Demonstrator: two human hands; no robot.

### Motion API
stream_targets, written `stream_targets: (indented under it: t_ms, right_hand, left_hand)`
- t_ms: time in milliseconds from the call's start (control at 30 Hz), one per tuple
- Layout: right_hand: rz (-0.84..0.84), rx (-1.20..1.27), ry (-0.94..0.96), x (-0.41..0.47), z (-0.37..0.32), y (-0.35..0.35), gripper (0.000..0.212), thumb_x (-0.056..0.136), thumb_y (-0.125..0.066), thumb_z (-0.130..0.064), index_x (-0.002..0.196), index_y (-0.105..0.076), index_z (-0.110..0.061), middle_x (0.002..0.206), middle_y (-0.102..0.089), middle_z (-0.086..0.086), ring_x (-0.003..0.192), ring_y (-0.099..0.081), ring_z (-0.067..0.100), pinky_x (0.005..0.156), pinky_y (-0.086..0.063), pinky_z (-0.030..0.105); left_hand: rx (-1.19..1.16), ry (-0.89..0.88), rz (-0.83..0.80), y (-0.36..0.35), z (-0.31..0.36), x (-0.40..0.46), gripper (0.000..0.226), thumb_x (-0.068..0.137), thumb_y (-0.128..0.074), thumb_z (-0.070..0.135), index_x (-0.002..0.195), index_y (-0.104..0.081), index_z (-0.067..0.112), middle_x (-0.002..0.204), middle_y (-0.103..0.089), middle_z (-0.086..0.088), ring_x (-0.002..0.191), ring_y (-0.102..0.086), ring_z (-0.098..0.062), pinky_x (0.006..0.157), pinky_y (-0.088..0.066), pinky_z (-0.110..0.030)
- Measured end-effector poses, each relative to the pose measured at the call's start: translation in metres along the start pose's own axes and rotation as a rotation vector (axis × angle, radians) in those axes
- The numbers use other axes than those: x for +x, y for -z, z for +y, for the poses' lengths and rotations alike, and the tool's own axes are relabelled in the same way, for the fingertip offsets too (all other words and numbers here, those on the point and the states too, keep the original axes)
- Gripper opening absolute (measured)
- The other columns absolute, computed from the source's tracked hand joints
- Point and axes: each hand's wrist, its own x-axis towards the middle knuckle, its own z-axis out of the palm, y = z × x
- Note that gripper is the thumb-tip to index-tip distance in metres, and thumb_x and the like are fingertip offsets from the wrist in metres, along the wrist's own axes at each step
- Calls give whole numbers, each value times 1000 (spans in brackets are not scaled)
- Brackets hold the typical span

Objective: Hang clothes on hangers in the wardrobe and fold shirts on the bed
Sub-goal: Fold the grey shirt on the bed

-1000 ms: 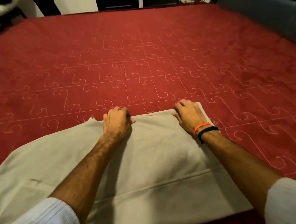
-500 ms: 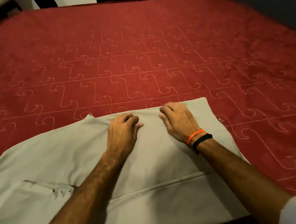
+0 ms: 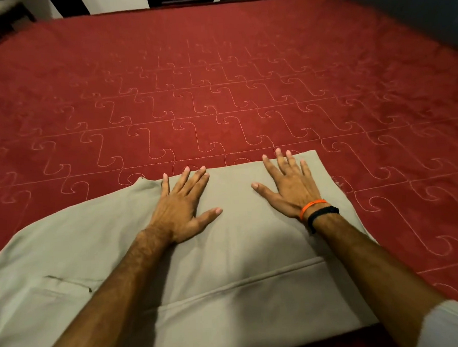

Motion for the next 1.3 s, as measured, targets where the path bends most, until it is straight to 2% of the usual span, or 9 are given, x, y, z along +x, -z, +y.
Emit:
stream_targets:
  t_ms: [133, 267, 400, 500, 600, 700, 933, 1100, 1300]
  right_hand:
    - [68, 1, -42, -2, -10, 9, 81, 95, -16, -69, 158, -5, -18, 164, 2, 13, 152, 5, 27, 122, 3, 49]
    - [201, 61, 11, -16, -21, 15, 66, 101, -27, -54, 152, -32, -12, 158, -32, 11, 147, -26, 26, 121, -14, 42]
    - [-30, 99, -56, -13, 20, 12, 81, 96, -17, -67, 158, -4, -16, 165, 2, 5, 152, 3, 22, 123, 2, 39]
    - [-61, 73, 31, -2, 37, 9, 76, 98, -17, -64, 158, -1, -20, 164, 7, 0, 152, 9, 19, 123, 5, 37]
    - [109, 185, 40, 11, 47, 14, 53, 104, -36, -39, 152, -34, -16, 160, -28, 5, 148, -22, 24, 121, -11, 38]
    - [234, 173, -25, 21, 57, 23, 31, 98, -53, -31, 126, -58, -20, 127, -53, 3, 122, -44, 25, 112, -21, 40]
    - [188, 39, 13, 40, 66, 38, 15, 96, -57, -38, 100, -57, -23, 108, -55, 0, 107, -48, 23, 102, -23, 39]
    - [195, 15, 103, 39, 66, 38, 22, 94, -51, -10, 114, -54, -20, 112, -60, 1, 106, -53, 24, 97, -31, 41]
    - [223, -191, 171, 40, 72, 47, 28, 87, -56, -7, 114, -58, -14, 108, -57, 7, 97, -53, 28, 82, -38, 38]
  left_hand:
    - [-41, 42, 54, 8, 22, 8, 93, 76, -26, 62, 156, -25, 14, 164, -16, -1, 153, -7, -26, 114, 17, -60]
    - [-211, -4, 165, -1, 68, 17, 66, 89, -36, 43, 147, -44, 12, 156, -39, -4, 148, -26, -24, 124, -10, -48]
    - [-97, 71, 83, -18, 80, 23, 79, 91, -13, 65, 156, -25, 23, 163, -21, 4, 152, -13, -20, 122, -2, -48]
    - [-28, 114, 60, -21, 78, 24, 81, 88, -7, 69, 158, -16, 29, 165, -12, 9, 153, -4, -20, 121, 4, -54]
    - [-40, 109, 51, -20, 79, 24, 82, 88, -3, 70, 158, -14, 29, 165, -9, 10, 153, 0, -18, 121, 5, -54]
    - [-50, 100, 52, -19, 78, 23, 80, 90, -5, 69, 158, -16, 29, 164, -9, 10, 153, -1, -18, 121, 4, -53]
    - [-171, 201, 328, -5, 63, 46, 33, 99, -52, 25, 130, -59, 15, 133, -56, -8, 120, -47, -26, 101, -35, -40]
    - [-173, 323, 120, 20, 35, 70, 29, 93, -65, 36, 116, -62, 17, 115, -60, -7, 107, -56, -27, 96, -41, -43]
    - [-155, 307, -120, 48, 14, 73, 16, 91, -70, 33, 95, -59, 22, 104, -69, -7, 96, -62, -28, 91, -52, -44]
